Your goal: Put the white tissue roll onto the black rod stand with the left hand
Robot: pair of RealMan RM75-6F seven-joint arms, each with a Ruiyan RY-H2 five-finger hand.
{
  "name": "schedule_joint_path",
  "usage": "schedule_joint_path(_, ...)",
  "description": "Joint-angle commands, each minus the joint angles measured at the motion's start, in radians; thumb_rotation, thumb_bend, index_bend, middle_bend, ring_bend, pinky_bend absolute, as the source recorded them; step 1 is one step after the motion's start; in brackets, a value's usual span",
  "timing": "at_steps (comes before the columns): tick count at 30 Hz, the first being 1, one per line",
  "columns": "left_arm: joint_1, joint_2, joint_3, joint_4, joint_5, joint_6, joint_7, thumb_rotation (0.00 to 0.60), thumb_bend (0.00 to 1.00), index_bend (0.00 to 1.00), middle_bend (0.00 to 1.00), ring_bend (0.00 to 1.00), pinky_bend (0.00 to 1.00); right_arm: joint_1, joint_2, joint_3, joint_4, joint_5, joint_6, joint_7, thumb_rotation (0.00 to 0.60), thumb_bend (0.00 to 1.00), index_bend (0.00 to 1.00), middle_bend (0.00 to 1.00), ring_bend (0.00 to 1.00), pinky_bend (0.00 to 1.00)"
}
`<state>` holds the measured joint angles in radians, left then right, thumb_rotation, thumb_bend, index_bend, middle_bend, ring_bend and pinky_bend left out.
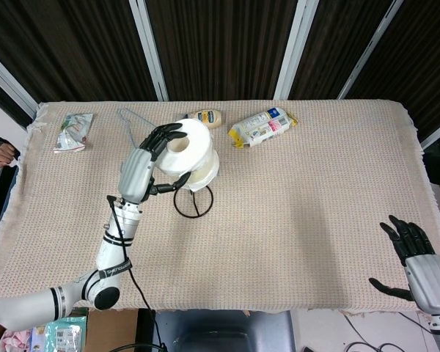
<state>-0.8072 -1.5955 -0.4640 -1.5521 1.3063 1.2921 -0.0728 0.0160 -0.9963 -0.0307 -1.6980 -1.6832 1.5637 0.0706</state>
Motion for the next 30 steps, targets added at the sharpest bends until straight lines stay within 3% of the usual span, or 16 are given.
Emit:
schedule_joint_path(1, -0.004, 0.004, 0.004, 0.003, -0.014, -0.014, 0.007, 0.600, 0.44, 0.42, 0.60, 0.56, 0.82, -0.001, 0.000, 0.001, 0.000, 0.001, 0.001, 0.001, 0.600, 0.12, 0.00, 0.00, 0.00, 0.00)
schedule_joint_path(3, -0.003, 0.018, 0.015, -0.005, -0.029, -0.040, 0.012, 0.600, 0.42, 0.35, 0.51, 0.46, 0.69, -0.001, 0.001, 0.001, -0.001, 0.001, 0.002, 0.003, 0.600, 0.12, 0.00, 0.00, 0.00, 0.00)
schedule_joint_path(8, -0.008, 0.030, 0.029, -0.001, -0.030, -0.050, 0.050, 0.600, 0.39, 0.06, 0.18, 0.10, 0.15, -0.002, 0.002, 0.002, 0.000, 0.001, 0.004, 0.004, 0.600, 0.12, 0.00, 0.00, 0.00, 0.00)
schedule_joint_path(10, -0.008, 0.027, 0.030, 0.001, -0.024, -0.038, 0.054, 0.600, 0.39, 0.01, 0.11, 0.04, 0.09, -0.002, 0.001, 0.002, 0.000, 0.001, 0.004, 0.004, 0.600, 0.12, 0.00, 0.00, 0.00, 0.00)
schedule_joint_path(15, -0.001, 0.032, 0.036, -0.013, -0.017, -0.025, 0.051, 0.600, 0.39, 0.00, 0.01, 0.00, 0.05, -0.001, 0.001, 0.001, 0.001, 0.000, 0.000, 0.003, 0.600, 0.12, 0.00, 0.00, 0.00, 0.00)
schedule_joint_path(27, 0.039, 0.082, 0.083, -0.082, 0.039, 0.007, 0.041, 0.600, 0.37, 0.00, 0.00, 0.00, 0.05, -0.003, -0.003, -0.002, 0.002, -0.011, 0.005, -0.004, 0.600, 0.12, 0.00, 0.00, 0.00, 0.00)
schedule_joint_path(29, 0.083, 0.118, 0.135, -0.108, 0.086, 0.040, 0.056, 0.600, 0.38, 0.00, 0.00, 0.00, 0.05, -0.002, -0.006, -0.005, 0.003, -0.014, 0.000, -0.009, 0.600, 0.12, 0.00, 0.00, 0.00, 0.00)
schedule_joint_path(30, 0.181, 0.173, 0.229, -0.159, 0.127, 0.107, 0.047, 0.600, 0.39, 0.00, 0.00, 0.00, 0.05, -0.001, -0.009, -0.008, 0.003, -0.018, -0.006, -0.020, 0.600, 0.12, 0.00, 0.00, 0.00, 0.00)
